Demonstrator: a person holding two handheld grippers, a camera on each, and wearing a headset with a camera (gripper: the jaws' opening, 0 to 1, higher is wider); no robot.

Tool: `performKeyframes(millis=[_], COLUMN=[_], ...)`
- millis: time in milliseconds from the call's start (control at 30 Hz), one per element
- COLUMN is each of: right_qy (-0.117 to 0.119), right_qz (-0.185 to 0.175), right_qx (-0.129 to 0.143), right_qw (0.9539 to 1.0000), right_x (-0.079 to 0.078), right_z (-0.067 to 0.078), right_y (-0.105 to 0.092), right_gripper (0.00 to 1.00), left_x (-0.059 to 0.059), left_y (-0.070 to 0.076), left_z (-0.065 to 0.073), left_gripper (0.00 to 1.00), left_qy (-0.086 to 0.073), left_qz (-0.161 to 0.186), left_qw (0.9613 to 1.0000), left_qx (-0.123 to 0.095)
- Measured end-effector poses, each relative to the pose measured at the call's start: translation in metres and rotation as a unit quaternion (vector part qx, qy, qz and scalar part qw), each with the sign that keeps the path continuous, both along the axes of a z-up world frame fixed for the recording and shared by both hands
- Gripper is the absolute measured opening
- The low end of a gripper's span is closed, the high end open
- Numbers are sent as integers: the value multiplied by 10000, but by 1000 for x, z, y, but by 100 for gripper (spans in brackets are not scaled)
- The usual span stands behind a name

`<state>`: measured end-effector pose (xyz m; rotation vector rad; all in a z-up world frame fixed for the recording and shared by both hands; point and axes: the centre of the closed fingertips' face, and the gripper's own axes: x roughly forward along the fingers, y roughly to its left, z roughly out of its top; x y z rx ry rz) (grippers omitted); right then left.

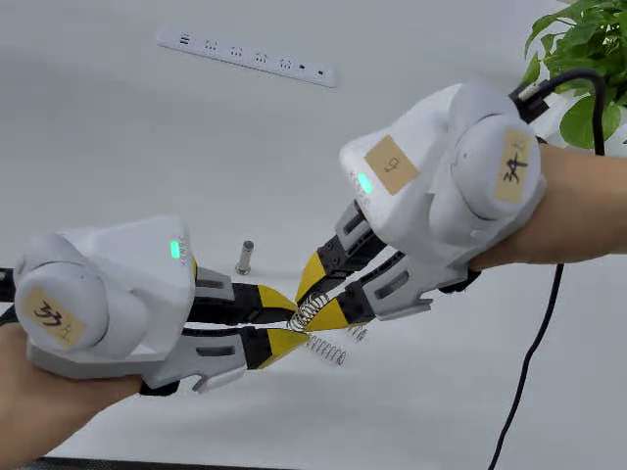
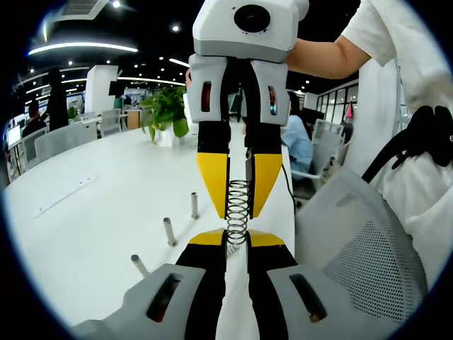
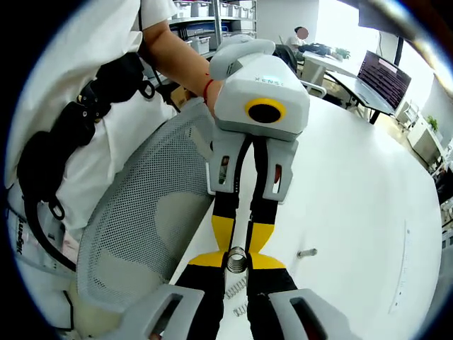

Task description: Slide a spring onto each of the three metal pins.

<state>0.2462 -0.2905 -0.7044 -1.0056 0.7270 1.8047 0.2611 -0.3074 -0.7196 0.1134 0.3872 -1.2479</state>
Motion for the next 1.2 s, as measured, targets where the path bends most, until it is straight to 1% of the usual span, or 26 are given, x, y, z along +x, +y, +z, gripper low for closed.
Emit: performKeyframes(millis=[333,533,667,767,833,933,1100,1200], right_qy=[62,98,123,140,118,157,124,136], right_qz=[-93,-187,-238,-284,-304,-412,-548,-695], right_qx=[37,110,153,170,180,258,305,310], right_qw=[9999,9997,9995,9994,9993,9987,9980,9970], right_x=[0,0,0,0,1,3,9,13], right_z=[0,3,6,7,9,15,21,25], right_y=[2,5,7,8,8,9,11,14], right_gripper=[6,6,6,6,6,6,6,6], left_x=[-1,-1,-2,-3,-3,-4,-7,-8], left_y=[2,5,7,10,13,19,32,41], left_z=[0,2,2,1,0,0,-2,-4], left_gripper=[7,8,12,15,18,20,25,28], left_qy=[7,-5,4,-37,-37,-33,-35,-32], left_qz=[6,53,88,129,169,236,333,436], left_qw=[10000,10000,9999,9999,9998,9997,9994,9990], left_qx=[-15,-77,-77,-67,-55,-67,-17,12])
